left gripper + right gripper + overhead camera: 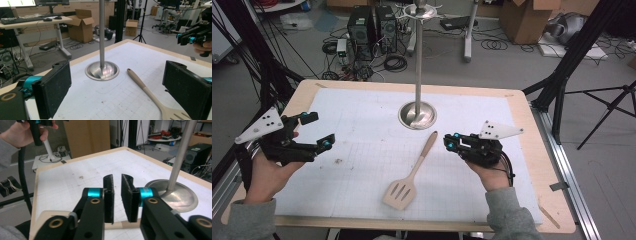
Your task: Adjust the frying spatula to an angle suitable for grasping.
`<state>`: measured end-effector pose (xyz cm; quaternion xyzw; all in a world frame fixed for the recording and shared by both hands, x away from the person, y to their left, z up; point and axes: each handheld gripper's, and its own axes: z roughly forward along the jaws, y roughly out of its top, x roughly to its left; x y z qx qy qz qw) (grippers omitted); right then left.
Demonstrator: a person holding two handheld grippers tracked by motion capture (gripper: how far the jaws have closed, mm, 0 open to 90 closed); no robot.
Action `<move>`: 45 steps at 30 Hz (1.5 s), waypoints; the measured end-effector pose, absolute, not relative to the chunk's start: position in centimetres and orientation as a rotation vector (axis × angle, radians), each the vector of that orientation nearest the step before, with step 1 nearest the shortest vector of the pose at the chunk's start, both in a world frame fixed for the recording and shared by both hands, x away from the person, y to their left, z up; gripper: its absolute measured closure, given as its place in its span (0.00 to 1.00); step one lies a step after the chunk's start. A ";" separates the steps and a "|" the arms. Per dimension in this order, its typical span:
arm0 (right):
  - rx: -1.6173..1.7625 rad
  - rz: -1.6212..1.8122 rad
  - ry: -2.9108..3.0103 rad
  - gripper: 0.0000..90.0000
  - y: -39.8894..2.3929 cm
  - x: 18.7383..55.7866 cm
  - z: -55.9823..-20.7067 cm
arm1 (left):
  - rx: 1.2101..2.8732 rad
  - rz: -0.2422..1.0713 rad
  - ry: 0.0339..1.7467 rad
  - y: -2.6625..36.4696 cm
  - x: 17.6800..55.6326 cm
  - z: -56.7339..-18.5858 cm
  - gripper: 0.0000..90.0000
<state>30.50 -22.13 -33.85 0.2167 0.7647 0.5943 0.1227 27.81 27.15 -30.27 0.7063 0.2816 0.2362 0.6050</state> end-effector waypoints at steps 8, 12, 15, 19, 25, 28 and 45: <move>0.671 1.724 2.283 0.99 -21.2 31.1 -35.0 | 1.636 0.543 0.657 27.2 27.9 -30.4 0.09; 0.675 1.705 2.309 0.99 -20.6 31.3 -35.4 | 1.633 0.541 0.657 27.2 28.0 -30.4 0.08; 0.681 1.684 2.324 0.99 -19.9 31.5 -35.9 | 1.634 0.540 0.658 27.2 28.0 -30.5 0.07; 0.686 1.658 2.354 0.99 -19.1 31.8 -36.5 | 1.637 0.540 0.659 27.2 28.0 -30.6 0.07; 0.689 1.621 2.389 0.99 -18.2 32.3 -37.2 | 1.640 0.543 0.666 27.2 28.0 -30.6 0.07; 0.694 1.608 2.400 0.99 -17.8 32.4 -37.4 | 1.638 0.544 0.667 27.2 28.0 -30.7 0.07; 0.705 1.488 2.488 0.99 -15.3 33.6 -39.9 | 1.645 0.543 0.680 27.3 27.8 -30.9 0.07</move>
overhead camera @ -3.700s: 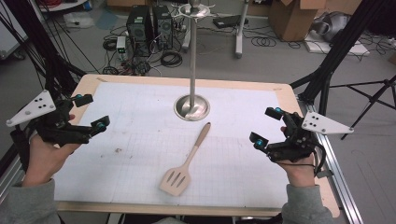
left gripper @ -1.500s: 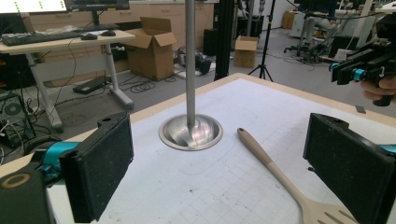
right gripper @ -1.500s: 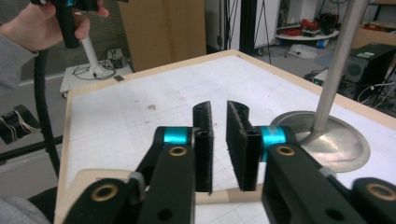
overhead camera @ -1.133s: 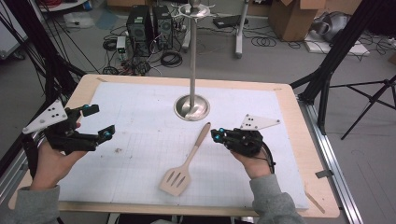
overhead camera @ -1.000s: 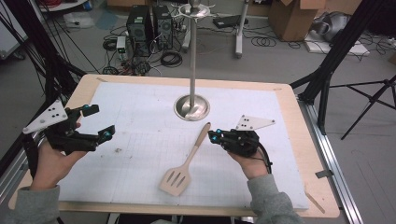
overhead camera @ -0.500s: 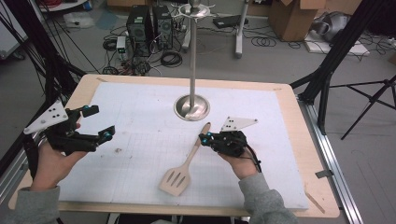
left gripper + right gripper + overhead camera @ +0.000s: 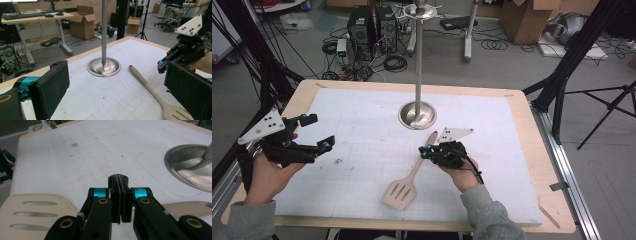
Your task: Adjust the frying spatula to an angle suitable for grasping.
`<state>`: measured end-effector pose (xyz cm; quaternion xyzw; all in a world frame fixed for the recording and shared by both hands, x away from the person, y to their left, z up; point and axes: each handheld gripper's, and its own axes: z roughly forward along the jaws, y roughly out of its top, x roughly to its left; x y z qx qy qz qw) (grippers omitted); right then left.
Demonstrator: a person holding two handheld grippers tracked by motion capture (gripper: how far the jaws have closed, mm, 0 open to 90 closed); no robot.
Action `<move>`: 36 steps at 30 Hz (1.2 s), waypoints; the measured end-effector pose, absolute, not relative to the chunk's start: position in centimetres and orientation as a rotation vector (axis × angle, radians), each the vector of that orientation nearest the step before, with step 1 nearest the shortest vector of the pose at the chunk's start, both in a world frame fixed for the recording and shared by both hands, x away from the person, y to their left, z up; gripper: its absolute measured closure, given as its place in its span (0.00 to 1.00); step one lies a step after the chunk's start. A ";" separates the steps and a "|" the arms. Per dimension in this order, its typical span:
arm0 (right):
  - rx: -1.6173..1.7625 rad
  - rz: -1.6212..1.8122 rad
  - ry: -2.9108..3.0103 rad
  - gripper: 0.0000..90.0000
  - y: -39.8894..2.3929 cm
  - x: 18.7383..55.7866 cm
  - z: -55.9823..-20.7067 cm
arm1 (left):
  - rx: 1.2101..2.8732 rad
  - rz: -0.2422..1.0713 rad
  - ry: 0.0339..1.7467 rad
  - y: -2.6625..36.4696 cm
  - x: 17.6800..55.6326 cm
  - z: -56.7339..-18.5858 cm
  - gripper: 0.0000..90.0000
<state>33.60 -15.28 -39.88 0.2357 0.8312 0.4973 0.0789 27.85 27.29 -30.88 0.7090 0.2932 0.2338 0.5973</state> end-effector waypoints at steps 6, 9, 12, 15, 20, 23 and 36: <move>0.694 1.427 2.529 0.99 -14.1 34.0 -41.2 | 1.642 0.542 0.682 27.4 27.8 -30.9 0.07; 0.717 1.407 2.537 0.99 -13.8 34.3 -41.9 | 1.643 0.540 0.684 27.5 27.9 -31.0 0.07; 0.734 1.377 2.564 0.99 -13.5 34.6 -42.5 | 1.647 0.538 0.686 27.4 27.9 -31.0 0.07; 0.733 1.365 2.571 0.99 -13.4 34.8 -42.7 | 1.644 0.537 0.688 27.5 27.9 -31.0 0.07; 0.757 1.339 2.578 0.99 -13.3 35.2 -43.3 | 1.644 0.538 0.693 27.6 27.9 -31.1 0.07; 0.763 1.335 2.576 0.99 -13.3 35.4 -43.4 | 1.645 0.535 0.697 27.6 27.9 -31.2 0.07; 0.755 1.296 2.583 0.99 -12.9 36.0 -44.1 | 1.649 0.529 0.701 27.6 27.9 -31.4 0.07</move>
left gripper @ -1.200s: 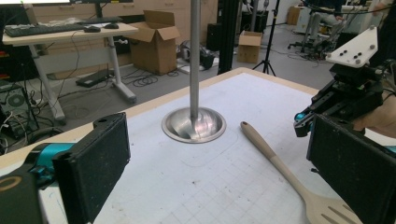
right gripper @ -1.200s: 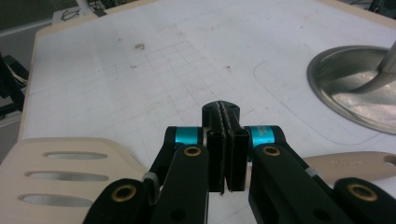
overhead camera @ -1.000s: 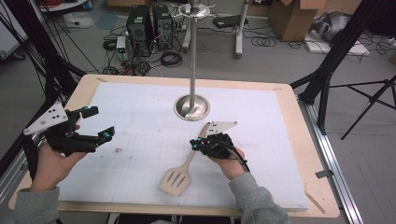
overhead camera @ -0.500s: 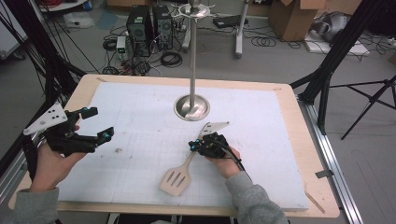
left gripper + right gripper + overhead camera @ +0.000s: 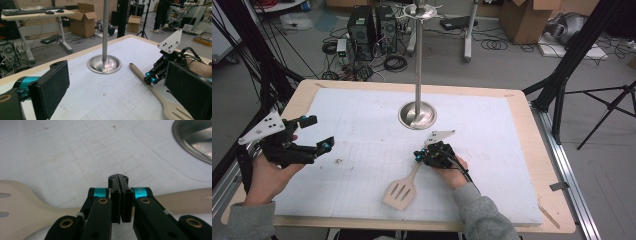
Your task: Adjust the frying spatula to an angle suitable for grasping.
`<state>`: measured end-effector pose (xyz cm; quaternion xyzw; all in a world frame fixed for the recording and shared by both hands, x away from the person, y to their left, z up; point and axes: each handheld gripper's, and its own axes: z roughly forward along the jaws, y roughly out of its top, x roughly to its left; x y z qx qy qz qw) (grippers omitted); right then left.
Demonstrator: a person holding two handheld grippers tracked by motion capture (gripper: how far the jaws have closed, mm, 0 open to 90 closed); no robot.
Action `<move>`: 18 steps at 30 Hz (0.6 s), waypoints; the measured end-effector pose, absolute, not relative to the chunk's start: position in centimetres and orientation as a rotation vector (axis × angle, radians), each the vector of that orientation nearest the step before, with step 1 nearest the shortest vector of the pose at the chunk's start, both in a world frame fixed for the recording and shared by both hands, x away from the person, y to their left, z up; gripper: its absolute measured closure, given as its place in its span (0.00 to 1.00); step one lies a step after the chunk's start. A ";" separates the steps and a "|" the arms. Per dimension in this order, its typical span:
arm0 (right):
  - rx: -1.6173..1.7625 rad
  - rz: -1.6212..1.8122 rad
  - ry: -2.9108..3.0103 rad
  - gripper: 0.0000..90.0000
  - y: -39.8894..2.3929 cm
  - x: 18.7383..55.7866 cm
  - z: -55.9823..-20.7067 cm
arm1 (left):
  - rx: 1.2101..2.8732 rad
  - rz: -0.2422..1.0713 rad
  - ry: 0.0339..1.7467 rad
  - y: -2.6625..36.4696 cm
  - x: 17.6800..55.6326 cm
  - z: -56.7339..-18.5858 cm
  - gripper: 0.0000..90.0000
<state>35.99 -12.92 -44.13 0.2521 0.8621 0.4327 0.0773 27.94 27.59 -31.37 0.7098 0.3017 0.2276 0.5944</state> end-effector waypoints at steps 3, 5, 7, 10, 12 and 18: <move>0.737 1.290 2.583 0.99 -12.6 36.1 -44.3 | 1.648 0.528 0.701 27.6 28.0 -31.4 0.07; 0.739 1.281 2.590 0.99 -12.5 36.1 -44.4 | 1.648 0.527 0.702 27.6 28.0 -31.4 0.07; 0.728 1.260 2.600 0.99 -12.4 36.2 -44.6 | 1.647 0.528 0.704 27.7 27.9 -31.4 0.07; 0.718 1.239 2.608 0.99 -12.0 36.1 -44.8 | 1.645 0.526 0.703 27.7 28.0 -31.4 0.07; 0.719 1.235 2.611 0.99 -11.9 36.1 -44.8 | 1.646 0.526 0.703 27.7 28.0 -31.4 0.07; 0.733 1.219 2.612 1.00 -11.8 35.9 -44.8 | 1.653 0.517 0.707 27.6 28.2 -31.6 0.07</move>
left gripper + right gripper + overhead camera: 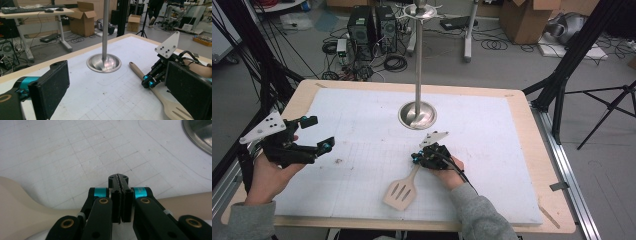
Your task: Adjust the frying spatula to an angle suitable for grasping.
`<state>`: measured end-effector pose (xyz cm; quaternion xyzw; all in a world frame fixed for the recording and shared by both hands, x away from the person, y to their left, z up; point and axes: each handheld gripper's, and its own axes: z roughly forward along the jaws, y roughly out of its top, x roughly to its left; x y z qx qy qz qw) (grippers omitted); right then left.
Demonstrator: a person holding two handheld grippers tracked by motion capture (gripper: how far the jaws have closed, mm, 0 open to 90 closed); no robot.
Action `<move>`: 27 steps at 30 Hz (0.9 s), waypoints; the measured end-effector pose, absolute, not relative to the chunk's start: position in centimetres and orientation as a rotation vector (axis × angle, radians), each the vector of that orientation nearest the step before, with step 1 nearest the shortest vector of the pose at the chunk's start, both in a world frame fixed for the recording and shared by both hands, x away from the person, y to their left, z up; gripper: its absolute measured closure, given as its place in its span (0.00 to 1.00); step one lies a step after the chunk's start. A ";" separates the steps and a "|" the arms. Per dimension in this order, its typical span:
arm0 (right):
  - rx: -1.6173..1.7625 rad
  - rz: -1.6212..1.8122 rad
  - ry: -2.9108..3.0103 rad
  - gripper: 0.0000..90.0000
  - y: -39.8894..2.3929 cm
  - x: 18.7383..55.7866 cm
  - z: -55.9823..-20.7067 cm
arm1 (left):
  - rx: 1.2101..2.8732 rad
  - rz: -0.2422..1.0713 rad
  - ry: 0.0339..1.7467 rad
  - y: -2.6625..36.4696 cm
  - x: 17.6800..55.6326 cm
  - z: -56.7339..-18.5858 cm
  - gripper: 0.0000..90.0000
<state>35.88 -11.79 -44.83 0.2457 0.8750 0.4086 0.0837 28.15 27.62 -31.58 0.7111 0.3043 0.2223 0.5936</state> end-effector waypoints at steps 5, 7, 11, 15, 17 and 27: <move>0.749 1.216 2.615 1.00 -12.0 35.8 -44.6 | 1.652 0.513 0.705 27.6 28.2 -31.6 0.07; 0.755 1.206 2.612 1.00 -12.1 35.6 -44.5 | 1.650 0.510 0.705 27.6 28.3 -31.6 0.07; 0.764 1.190 2.614 1.00 -12.1 35.5 -44.4 | 1.651 0.510 0.706 27.6 28.3 -31.6 0.07; 0.759 1.187 2.621 1.00 -12.3 35.5 -44.4 | 1.647 0.508 0.704 27.6 28.3 -31.5 0.07; 0.762 1.186 2.625 1.00 -12.4 35.5 -44.3 | 1.646 0.509 0.705 27.7 28.3 -31.5 0.07; 0.778 1.187 2.639 1.00 -13.0 35.3 -44.3 | 1.640 0.510 0.705 27.8 28.2 -31.4 0.07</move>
